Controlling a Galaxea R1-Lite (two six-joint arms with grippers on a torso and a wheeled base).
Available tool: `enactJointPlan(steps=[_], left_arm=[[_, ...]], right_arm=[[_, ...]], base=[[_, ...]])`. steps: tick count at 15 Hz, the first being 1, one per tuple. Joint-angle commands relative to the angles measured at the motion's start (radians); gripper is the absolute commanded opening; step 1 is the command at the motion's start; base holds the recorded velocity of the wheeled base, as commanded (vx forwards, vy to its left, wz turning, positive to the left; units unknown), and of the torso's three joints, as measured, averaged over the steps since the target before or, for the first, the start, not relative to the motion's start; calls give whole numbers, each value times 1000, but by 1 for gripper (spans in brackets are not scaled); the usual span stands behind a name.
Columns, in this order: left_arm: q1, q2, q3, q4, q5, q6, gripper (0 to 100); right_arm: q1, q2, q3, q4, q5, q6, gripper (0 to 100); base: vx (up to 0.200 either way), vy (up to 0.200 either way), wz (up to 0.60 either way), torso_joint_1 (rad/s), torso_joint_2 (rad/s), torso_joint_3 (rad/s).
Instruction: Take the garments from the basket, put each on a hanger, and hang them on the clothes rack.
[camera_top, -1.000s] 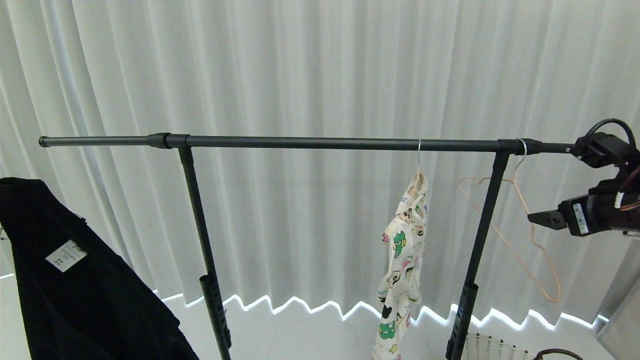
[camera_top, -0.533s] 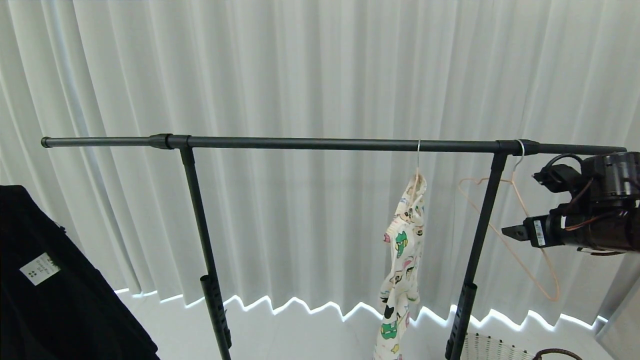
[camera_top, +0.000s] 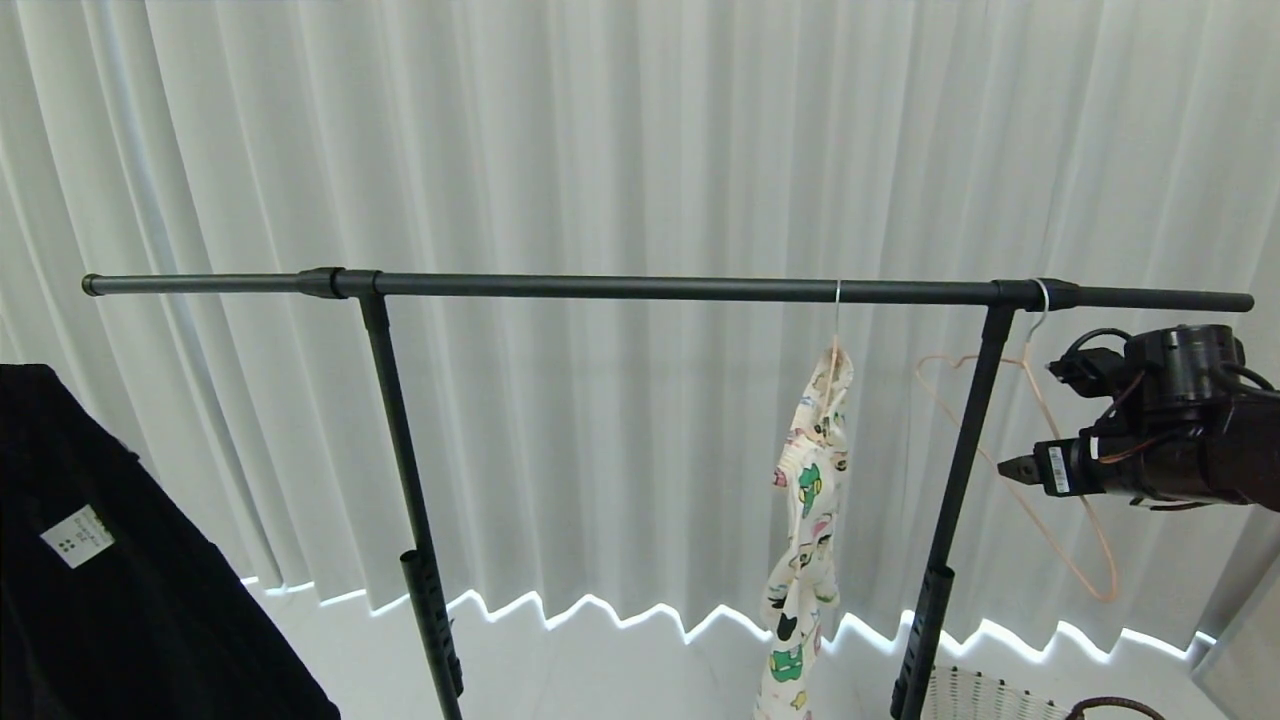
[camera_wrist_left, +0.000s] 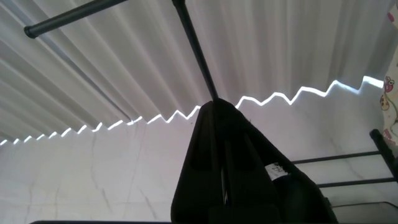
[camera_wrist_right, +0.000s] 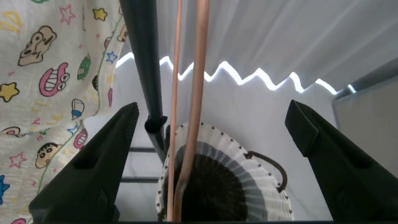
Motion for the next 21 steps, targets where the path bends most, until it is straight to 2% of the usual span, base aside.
enactJointPlan(steps=[1, 7, 10, 15, 21], left_arm=[[0, 12, 1, 2, 0, -1, 0], [0, 8, 2, 2, 0, -1, 0], [0, 5, 4, 2, 0, -2, 0], [0, -12, 13, 2, 0, -1, 0], [0, -16, 12, 2, 0, -1, 0]], right_arm=[[0, 8, -1, 1, 0, 0, 0], [3, 2, -1, -1, 0, 29, 0], [12, -47, 4, -1, 0, 76, 0], [11, -125, 21, 5, -1, 87, 0], [8, -294, 177, 9, -9, 86, 0]], base=[[0, 0, 0, 0, 0, 0], [0, 0, 0, 0, 0, 0], [0, 0, 0, 0, 0, 0], [0, 0, 0, 0, 0, 0], [-33, 0, 0, 0, 0, 0]])
